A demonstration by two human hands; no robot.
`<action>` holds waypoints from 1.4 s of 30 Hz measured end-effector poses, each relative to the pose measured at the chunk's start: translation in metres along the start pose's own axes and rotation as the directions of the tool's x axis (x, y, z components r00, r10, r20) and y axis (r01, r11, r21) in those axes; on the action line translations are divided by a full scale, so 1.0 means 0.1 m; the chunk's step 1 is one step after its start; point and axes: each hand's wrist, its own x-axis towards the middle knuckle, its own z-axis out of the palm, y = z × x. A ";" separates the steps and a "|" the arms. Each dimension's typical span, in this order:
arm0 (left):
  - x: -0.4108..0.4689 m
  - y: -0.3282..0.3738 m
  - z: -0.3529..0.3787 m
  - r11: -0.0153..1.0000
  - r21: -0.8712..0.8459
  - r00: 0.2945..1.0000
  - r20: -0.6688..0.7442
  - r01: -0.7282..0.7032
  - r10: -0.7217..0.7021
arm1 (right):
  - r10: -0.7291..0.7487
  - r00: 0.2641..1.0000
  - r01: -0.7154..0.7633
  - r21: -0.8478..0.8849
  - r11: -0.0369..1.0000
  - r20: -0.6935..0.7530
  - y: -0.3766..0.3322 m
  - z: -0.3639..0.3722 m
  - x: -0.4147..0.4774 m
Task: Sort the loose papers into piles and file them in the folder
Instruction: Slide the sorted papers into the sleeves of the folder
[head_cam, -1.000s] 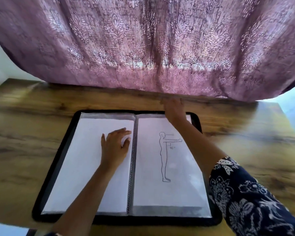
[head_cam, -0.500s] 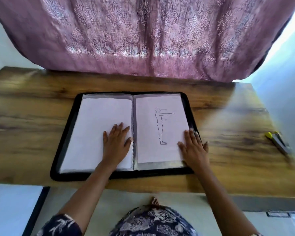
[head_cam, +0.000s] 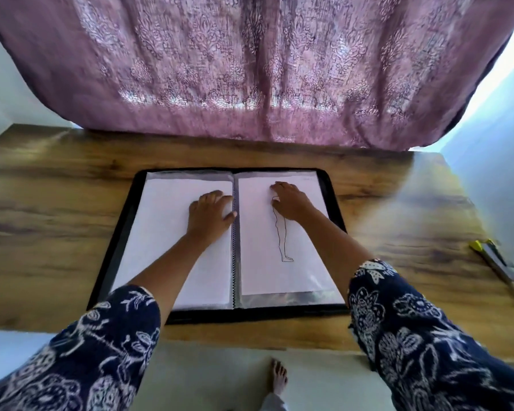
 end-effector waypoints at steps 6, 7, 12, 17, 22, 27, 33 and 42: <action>0.52 0.04 0.07 0.999 0.000 0.999 -0.025 0.039 -0.039 | -0.158 0.987 0.160 -0.094 0.983 0.028 0.01 -0.09 0.66; 0.56 0.05 0.07 0.998 -0.015 0.998 -0.039 0.055 -0.056 | -0.184 0.983 0.185 -0.084 0.979 0.023 0.01 -0.10 0.73; 0.57 0.04 0.18 0.995 -0.069 0.986 -0.147 0.066 -0.076 | -0.252 0.965 0.256 -0.042 0.966 0.077 0.05 -0.20 1.05; 0.61 -0.01 0.23 0.994 -0.085 0.984 -0.157 0.070 -0.083 | -0.324 0.942 0.319 0.072 0.945 0.088 0.12 -0.28 1.18; 0.61 -0.02 0.25 0.994 -0.077 0.984 -0.158 0.071 -0.083 | -0.208 0.969 0.215 -0.039 0.976 0.134 0.16 -0.36 1.19; 0.62 -0.04 0.26 0.996 -0.064 0.986 -0.148 0.069 -0.078 | -0.181 0.967 0.218 -0.213 0.953 0.179 0.23 -0.46 1.18; 0.59 -0.02 0.26 0.995 -0.082 0.981 -0.180 0.062 -0.075 | -0.254 0.950 0.290 -0.209 0.934 0.184 0.27 -0.46 1.16; 0.59 -0.02 0.27 0.992 -0.101 0.979 -0.185 0.073 -0.091 | -0.470 0.872 0.476 -0.012 0.879 0.133 0.35 -0.49 1.18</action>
